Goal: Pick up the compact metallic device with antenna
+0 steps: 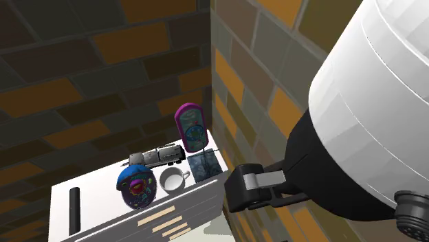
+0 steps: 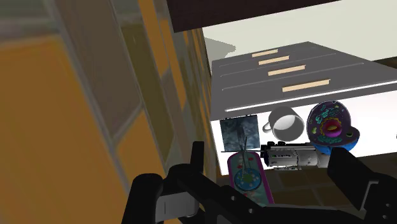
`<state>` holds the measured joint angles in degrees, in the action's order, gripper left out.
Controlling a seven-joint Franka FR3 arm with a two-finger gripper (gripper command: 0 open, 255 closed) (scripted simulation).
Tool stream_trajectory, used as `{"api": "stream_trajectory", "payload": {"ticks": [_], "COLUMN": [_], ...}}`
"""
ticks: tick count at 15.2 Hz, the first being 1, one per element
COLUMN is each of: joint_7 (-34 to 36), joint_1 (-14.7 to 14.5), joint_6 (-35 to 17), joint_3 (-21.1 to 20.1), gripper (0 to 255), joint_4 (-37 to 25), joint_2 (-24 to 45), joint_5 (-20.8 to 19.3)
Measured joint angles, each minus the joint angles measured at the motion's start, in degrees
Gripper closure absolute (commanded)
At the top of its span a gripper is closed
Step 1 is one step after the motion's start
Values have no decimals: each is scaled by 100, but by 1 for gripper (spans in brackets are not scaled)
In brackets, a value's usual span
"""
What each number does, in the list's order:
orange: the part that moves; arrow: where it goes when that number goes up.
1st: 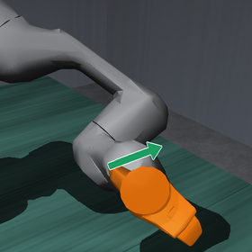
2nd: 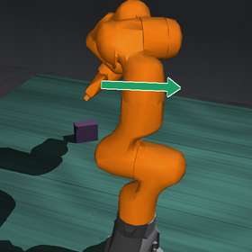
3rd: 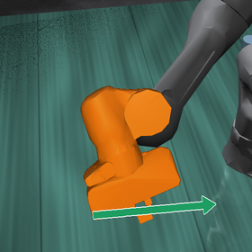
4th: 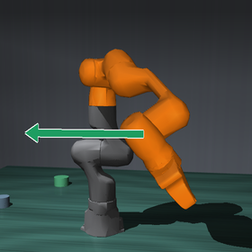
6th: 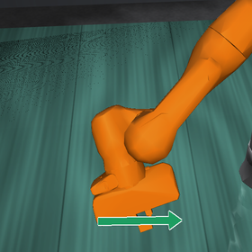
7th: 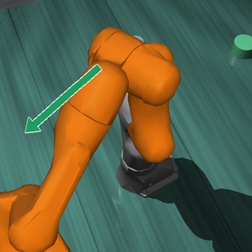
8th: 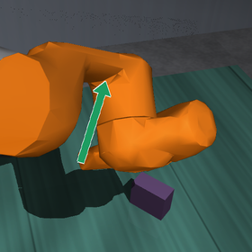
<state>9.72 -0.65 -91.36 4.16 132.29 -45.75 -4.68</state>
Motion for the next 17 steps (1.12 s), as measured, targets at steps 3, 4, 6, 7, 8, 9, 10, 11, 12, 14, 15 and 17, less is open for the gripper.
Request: {"api": "stream_trajectory", "payload": {"ticks": [3, 4, 6, 7, 8, 9, 10, 11, 12, 14, 15, 17], "joint_7": [29, 40, 22, 18, 19, 43, 31, 55, 52, 31, 36, 2], "joint_1": [-14, -20, -28, -35, -42, -60, -63, -81, -88, -101, -109, -121], "joint_6": [-209, -381, -686, -832, -976, -1141, -1289, -1437, -1588, -1876, -2048, -2297], "joint_3": [-1, 8, 58, 77, 91, 87, 109, 104, 117, 155, 162, 198], "gripper": [0, 0, 0, 0, 0, 0, 0, 0, 0, 0, 0, 0], "joint_4": [78, 161, 180, 161, 169, 169, 185, 172, 178, 102, 170, 25], "joint_2": [173, 290, 633, 824, 988, 1184, 1346, 1533, 1710, 2129, 2266, 2713], "joint_5": [16, 21, 20, 24, 31, 51, 55, 75, 85, 115, 126, 166]}}
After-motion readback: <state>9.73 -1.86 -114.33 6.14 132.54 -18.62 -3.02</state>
